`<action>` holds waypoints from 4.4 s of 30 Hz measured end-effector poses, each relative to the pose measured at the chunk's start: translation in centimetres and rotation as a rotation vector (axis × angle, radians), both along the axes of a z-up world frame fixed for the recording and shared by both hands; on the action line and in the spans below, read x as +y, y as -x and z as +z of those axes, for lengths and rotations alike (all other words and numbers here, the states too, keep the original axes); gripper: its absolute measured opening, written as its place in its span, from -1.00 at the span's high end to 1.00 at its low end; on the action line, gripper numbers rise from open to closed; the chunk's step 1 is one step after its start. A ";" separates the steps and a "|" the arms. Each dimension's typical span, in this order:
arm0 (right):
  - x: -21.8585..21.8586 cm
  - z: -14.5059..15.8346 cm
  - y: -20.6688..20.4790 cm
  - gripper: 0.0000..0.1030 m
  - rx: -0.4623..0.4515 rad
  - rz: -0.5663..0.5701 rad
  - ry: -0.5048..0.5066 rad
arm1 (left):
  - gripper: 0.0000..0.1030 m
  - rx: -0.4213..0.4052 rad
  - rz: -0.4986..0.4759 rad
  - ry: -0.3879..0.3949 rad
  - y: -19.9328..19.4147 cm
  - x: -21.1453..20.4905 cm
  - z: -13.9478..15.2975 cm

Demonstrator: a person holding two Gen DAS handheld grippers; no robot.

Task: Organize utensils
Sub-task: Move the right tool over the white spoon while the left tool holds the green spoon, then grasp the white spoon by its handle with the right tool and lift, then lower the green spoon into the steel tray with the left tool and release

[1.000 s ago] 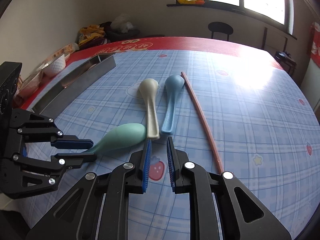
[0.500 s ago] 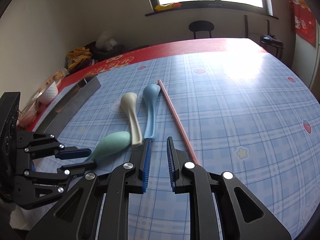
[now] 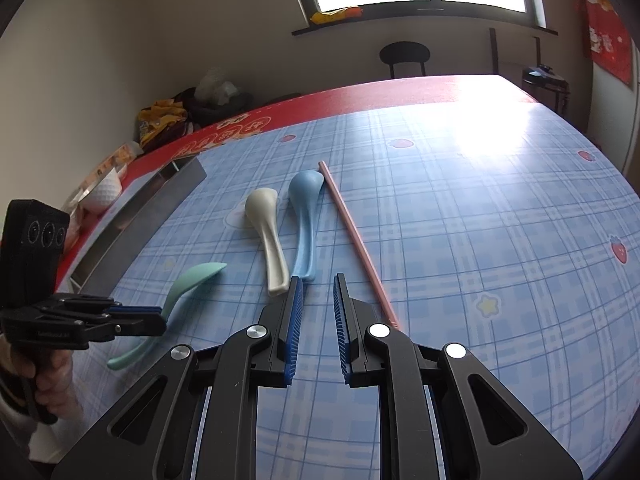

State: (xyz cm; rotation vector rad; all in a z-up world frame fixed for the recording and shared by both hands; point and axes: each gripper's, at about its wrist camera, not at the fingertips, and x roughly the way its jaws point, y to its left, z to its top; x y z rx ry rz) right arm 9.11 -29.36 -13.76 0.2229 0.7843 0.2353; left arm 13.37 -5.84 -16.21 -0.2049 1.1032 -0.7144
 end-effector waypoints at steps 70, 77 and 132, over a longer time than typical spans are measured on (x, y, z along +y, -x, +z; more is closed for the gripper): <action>10.4 0.2 -7.8 0.64 0.106 0.188 -0.092 | 0.70 -0.272 0.327 -0.088 -1.1 13.5 6.8; 10.0 -0.2 -8.0 0.64 0.123 0.160 -0.121 | 0.70 -0.228 0.320 -0.170 -4.7 13.2 5.9; 15.8 4.3 -8.5 0.64 0.119 0.182 -0.119 | -0.04 -0.529 0.305 -0.364 -1.3 14.5 7.6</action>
